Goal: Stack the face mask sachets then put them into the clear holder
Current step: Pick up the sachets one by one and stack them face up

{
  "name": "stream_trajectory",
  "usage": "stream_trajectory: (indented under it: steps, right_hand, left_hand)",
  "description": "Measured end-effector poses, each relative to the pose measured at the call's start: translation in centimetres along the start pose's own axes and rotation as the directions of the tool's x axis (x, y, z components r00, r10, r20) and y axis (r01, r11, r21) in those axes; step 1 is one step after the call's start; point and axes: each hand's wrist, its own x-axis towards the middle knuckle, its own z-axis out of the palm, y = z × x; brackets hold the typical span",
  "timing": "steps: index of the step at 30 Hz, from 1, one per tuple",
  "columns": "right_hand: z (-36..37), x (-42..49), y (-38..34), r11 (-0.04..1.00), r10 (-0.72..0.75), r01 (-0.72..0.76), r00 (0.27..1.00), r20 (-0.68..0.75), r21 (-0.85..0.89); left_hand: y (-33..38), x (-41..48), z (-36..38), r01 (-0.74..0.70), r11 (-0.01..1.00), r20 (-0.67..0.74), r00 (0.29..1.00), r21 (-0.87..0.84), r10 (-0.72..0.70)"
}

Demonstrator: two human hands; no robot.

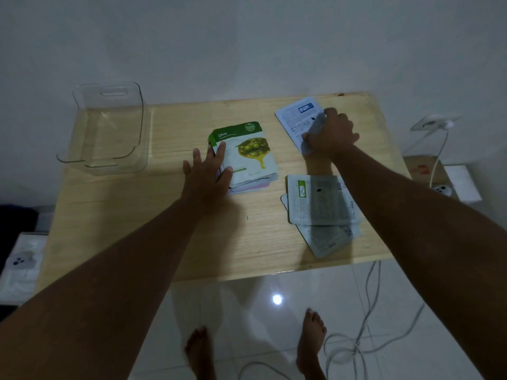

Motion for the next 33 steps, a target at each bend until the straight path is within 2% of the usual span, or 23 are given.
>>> stream_trajectory:
  steps: [3, 6, 8, 11, 14, 17, 19, 21, 23, 25, 27, 30, 33]
  right_hand:
    - [-0.8, -0.1, 0.1, 0.969, 0.0, -0.011, 0.999, 0.044, 0.248]
    - [-1.4, -1.3, -1.2, 0.844, -0.075, 0.076, 0.997, -0.024, 0.53]
    - [-2.0, -2.9, -2.9, 0.789, -0.12, 0.148, 0.989, -0.087, 0.596]
    - [-1.6, -6.3, -6.0, 0.838, -0.267, 0.312, 0.95, -0.162, 0.448]
    - [1.1, -9.4, -8.4, 0.854, -0.399, 0.39, 0.916, -0.047, 0.344]
    - [2.8, -11.1, -9.4, 0.798, -0.559, 0.509, 0.825, 0.082, 0.322]
    - [2.9, -11.1, -9.2, 0.793, -0.571, 0.515, 0.814, 0.101, 0.326]
    - [3.1, -10.3, -8.2, 0.835, -0.52, 0.5, 0.853, 0.031, 0.231]
    - [3.5, -9.7, -7.1, 0.894, -0.444, 0.434, 0.891, 0.09, 0.111]
    - [3.8, -9.8, -6.6, 0.895, -0.446, 0.435, 0.881, 0.161, 0.099]
    - [4.1, -10.4, -6.7, 0.885, -0.464, 0.448, 0.871, 0.161, 0.127]
    - [4.5, -11.1, -7.2, 0.881, -0.473, 0.469, 0.868, 0.155, 0.061]
    - [4.9, -11.4, -7.4, 0.875, -0.472, 0.484, 0.866, 0.165, -0.033]
  left_hand:
    - [0.1, 0.0, -0.1, 0.008, 1.0, 0.005, 1.0, -0.019, -0.008]
    - [0.3, -0.1, -0.3, 0.01, 1.0, 0.009, 1.0, -0.024, -0.01]
    - [0.3, -0.2, -0.5, 0.013, 1.0, 0.016, 1.0, -0.027, -0.013]
    - [0.4, -0.3, -0.5, 0.008, 1.0, 0.02, 1.0, -0.031, -0.007]
    - [0.3, -0.3, -0.4, 0.003, 0.999, 0.018, 1.0, -0.041, -0.002]
    - [0.2, -0.3, -0.6, 0.004, 0.999, 0.025, 1.0, -0.055, -0.002]
    - [0.1, -0.3, -0.7, -0.002, 0.999, 0.034, 0.999, -0.053, 0.004]
    - [0.2, -0.3, -0.8, -0.001, 0.999, 0.036, 0.999, -0.047, 0.002]
    - [0.5, -0.3, -0.8, 0.002, 0.999, 0.032, 0.999, -0.039, -0.001]
    - [0.9, -0.3, -0.9, 0.025, 0.998, 0.031, 0.999, -0.063, -0.023]
    - [0.8, -0.3, -0.7, 0.075, 0.989, 0.033, 0.997, -0.131, -0.071]
    - [-0.1, 0.1, -0.2, 0.012, 0.999, 0.045, 0.999, -0.032, -0.011]
    - [-0.1, 0.1, -0.1, 0.013, 0.999, 0.026, 1.0, -0.038, -0.012]
